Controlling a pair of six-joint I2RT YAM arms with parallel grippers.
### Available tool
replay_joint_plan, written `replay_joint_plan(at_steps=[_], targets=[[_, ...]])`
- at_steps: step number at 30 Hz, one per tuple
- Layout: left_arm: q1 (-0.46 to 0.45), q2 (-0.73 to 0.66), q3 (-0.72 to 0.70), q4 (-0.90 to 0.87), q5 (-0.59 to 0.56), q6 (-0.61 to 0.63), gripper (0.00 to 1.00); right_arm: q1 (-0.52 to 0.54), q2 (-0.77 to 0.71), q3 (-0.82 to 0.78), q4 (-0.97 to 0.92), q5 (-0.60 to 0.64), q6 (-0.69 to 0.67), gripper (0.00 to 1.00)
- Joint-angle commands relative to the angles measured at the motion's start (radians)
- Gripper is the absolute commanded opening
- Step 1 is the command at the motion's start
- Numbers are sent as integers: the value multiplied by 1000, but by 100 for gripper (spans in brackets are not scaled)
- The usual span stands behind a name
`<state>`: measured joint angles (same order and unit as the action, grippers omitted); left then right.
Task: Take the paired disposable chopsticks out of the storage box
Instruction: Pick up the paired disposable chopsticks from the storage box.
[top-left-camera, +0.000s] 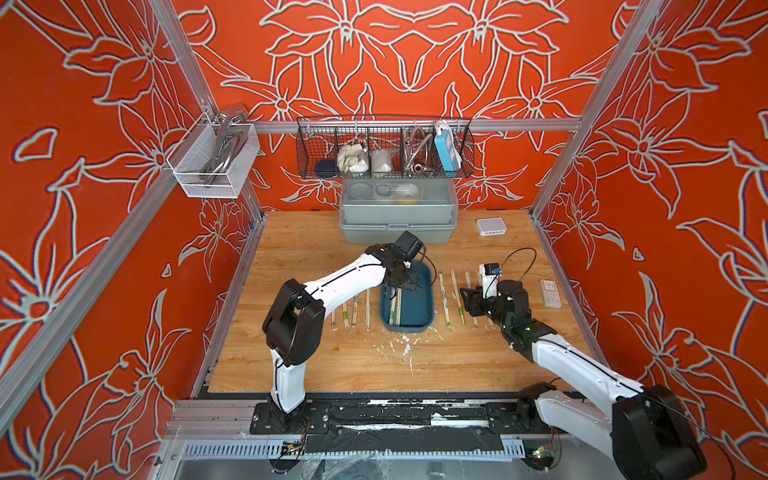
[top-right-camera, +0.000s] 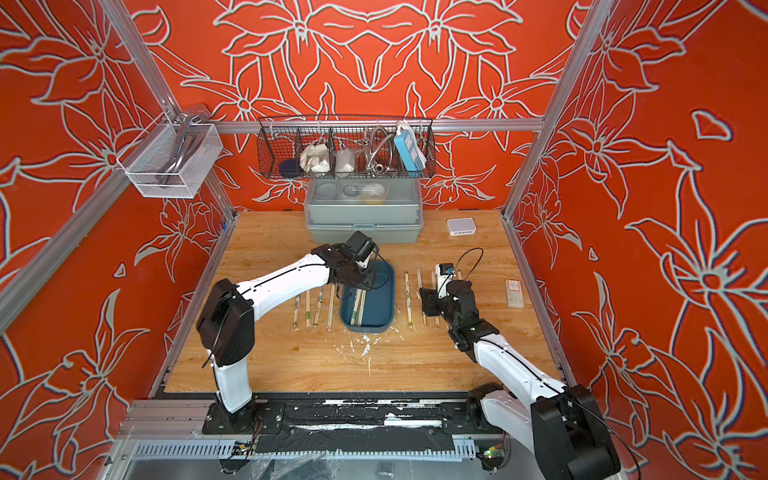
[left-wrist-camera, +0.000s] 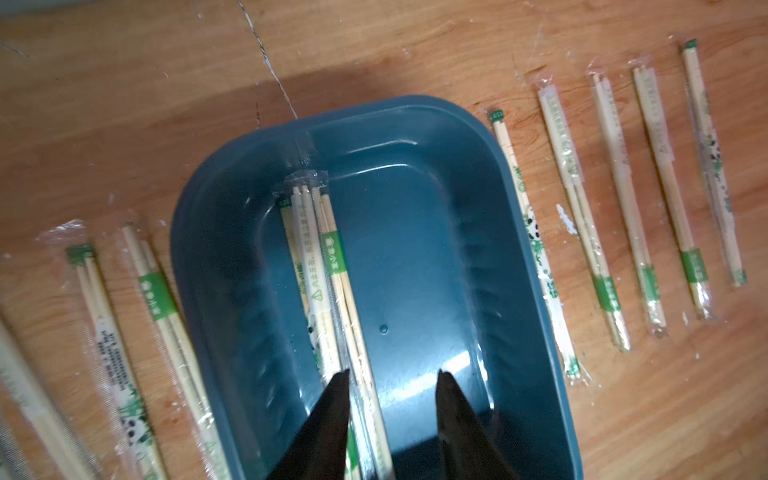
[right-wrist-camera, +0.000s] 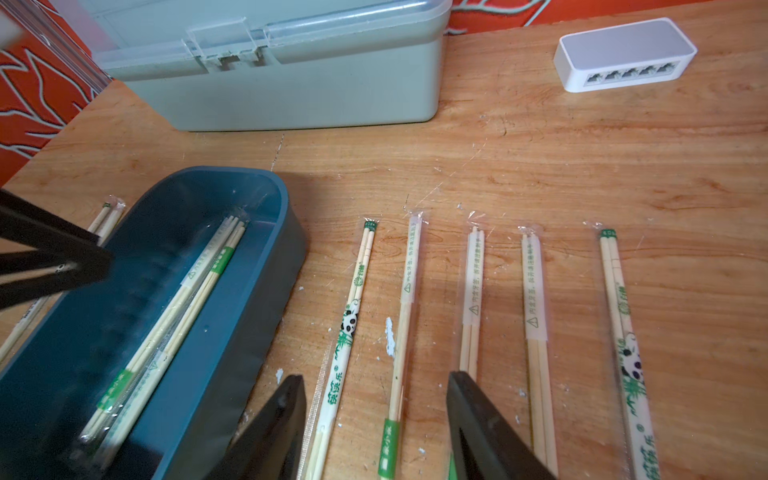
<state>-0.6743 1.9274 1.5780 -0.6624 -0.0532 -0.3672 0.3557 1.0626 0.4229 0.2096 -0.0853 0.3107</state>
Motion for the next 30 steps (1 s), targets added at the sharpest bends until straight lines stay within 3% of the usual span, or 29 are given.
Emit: replay_joint_plan(at_steps=[1,12,22,30], targets=[[-4,57,47,-66,1,-2,36,11,12,37,-2,29,14,59],[-3,194,110,-88,-33,-11,39,16,50,60,-21,32,14,59],[-3,205,120,-96,-130,-27,40,18,95,92,-45,24,16,59],[10,248,145,-112,-137,-28,39,20,97,95,-50,28,15,59]])
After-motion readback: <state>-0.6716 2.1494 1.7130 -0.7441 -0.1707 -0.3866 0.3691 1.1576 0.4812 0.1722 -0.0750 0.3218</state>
